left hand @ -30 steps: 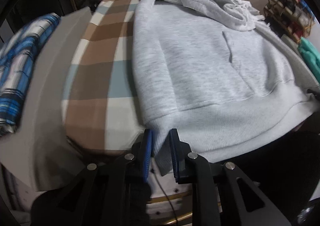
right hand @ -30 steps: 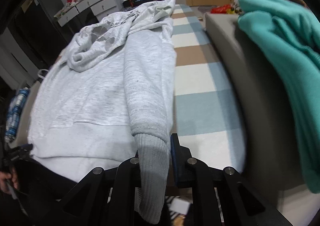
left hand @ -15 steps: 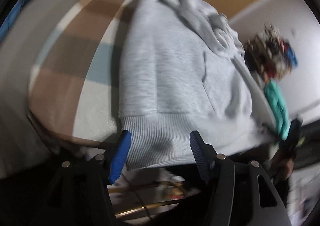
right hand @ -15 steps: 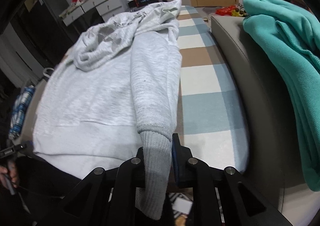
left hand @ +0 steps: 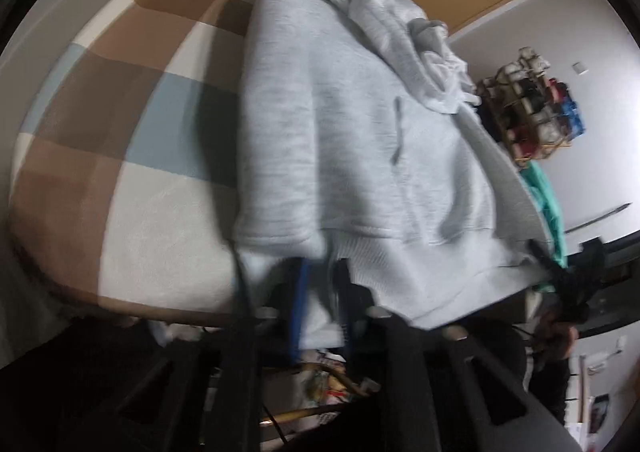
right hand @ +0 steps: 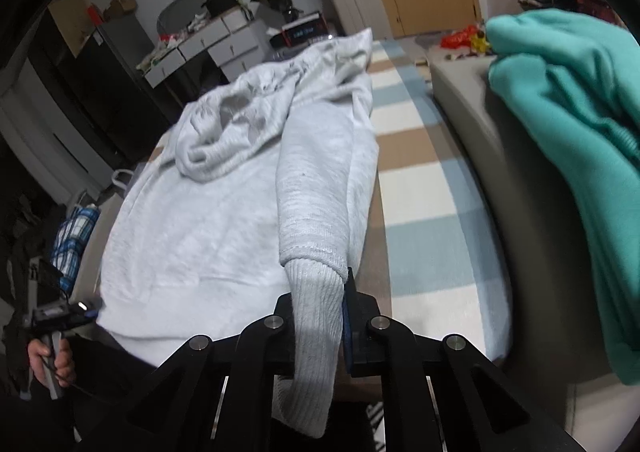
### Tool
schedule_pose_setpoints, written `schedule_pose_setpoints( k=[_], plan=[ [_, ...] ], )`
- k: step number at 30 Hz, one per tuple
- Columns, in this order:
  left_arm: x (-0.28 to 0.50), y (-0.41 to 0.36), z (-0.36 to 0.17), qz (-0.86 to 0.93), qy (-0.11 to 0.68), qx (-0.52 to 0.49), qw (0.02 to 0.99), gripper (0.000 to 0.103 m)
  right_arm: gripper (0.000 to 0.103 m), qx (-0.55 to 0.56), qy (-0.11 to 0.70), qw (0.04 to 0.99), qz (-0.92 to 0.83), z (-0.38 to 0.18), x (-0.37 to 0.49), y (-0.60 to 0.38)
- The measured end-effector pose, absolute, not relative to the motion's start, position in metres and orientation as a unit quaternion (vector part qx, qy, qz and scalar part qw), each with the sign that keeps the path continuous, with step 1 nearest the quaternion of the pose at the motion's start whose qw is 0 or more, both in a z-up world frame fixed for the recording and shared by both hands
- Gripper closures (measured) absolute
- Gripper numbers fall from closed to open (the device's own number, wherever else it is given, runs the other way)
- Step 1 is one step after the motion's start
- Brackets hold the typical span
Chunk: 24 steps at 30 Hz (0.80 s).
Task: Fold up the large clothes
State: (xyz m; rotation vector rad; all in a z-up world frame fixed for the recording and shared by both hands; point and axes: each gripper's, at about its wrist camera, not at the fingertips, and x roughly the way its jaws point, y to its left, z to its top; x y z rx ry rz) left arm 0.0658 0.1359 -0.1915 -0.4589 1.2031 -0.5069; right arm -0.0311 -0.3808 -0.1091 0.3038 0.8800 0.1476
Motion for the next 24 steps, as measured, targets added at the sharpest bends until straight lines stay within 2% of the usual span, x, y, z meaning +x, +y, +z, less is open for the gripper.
schedule_pose_setpoints(
  k=[8,12,13,15,17,20,24],
  plan=[
    [0.055,0.149,-0.181,-0.174,0.54,-0.135,0.812,0.103,0.092,0.077,0.427,0.9,0.036,-0.102,-0.03,-0.367],
    [0.057,0.169,-0.177,-0.19,0.53,-0.204,0.801,0.103,0.092,0.089,0.432,0.897,0.035,-0.104,-0.027,-0.37],
    [0.059,0.168,-0.179,-0.192,0.537,-0.208,0.795,0.094,0.092,0.092,0.435,0.895,0.036,-0.105,-0.027,-0.37],
    [0.066,0.161,-0.185,-0.215,0.554,-0.224,0.773,0.051,0.09,0.099,0.44,0.892,0.038,-0.106,-0.026,-0.371],
    [0.072,0.154,-0.186,-0.224,0.544,-0.238,0.773,0.043,0.09,0.101,0.443,0.89,0.039,-0.108,-0.026,-0.369],
    [0.083,0.138,-0.184,-0.225,0.545,-0.22,0.777,0.021,0.09,0.094,0.444,0.89,0.039,-0.108,-0.027,-0.366],
    [0.093,0.123,-0.18,-0.196,0.528,-0.166,0.809,0.02,0.089,0.09,0.447,0.889,0.04,-0.11,-0.028,-0.365]
  ],
)
